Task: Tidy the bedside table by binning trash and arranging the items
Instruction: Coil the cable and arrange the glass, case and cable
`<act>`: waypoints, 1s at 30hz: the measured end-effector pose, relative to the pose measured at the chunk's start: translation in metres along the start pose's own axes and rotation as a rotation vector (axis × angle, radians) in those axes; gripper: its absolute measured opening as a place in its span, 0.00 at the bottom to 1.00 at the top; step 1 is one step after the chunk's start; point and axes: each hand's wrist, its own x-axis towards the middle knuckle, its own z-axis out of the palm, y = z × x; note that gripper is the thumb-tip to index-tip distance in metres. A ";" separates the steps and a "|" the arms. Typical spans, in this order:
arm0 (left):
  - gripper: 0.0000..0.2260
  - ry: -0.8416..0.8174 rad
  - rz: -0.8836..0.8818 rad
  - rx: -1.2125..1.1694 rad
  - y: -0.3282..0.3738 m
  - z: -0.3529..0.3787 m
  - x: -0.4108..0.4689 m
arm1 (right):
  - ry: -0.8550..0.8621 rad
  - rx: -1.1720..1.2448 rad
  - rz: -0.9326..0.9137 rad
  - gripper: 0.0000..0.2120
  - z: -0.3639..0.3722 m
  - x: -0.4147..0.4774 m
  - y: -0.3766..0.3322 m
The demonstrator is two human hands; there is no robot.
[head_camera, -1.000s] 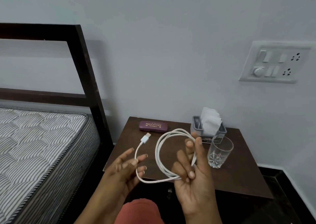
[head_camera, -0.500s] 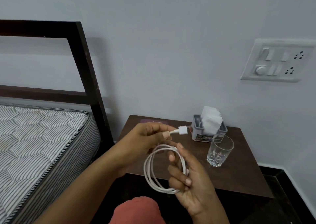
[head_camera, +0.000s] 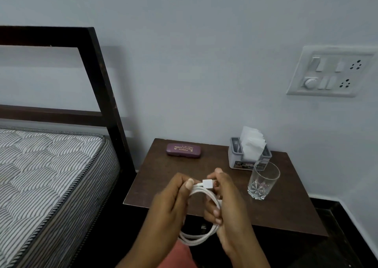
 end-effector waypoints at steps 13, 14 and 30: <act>0.11 0.455 -0.221 -0.393 -0.045 0.031 -0.008 | -0.002 -0.101 0.086 0.05 -0.023 0.004 0.018; 0.11 0.463 -0.210 -0.371 -0.048 0.033 -0.008 | 0.020 -0.126 0.088 0.04 -0.025 0.004 0.021; 0.13 0.454 -0.356 -0.488 -0.069 0.045 -0.015 | 0.398 0.079 -0.092 0.04 -0.026 0.003 0.045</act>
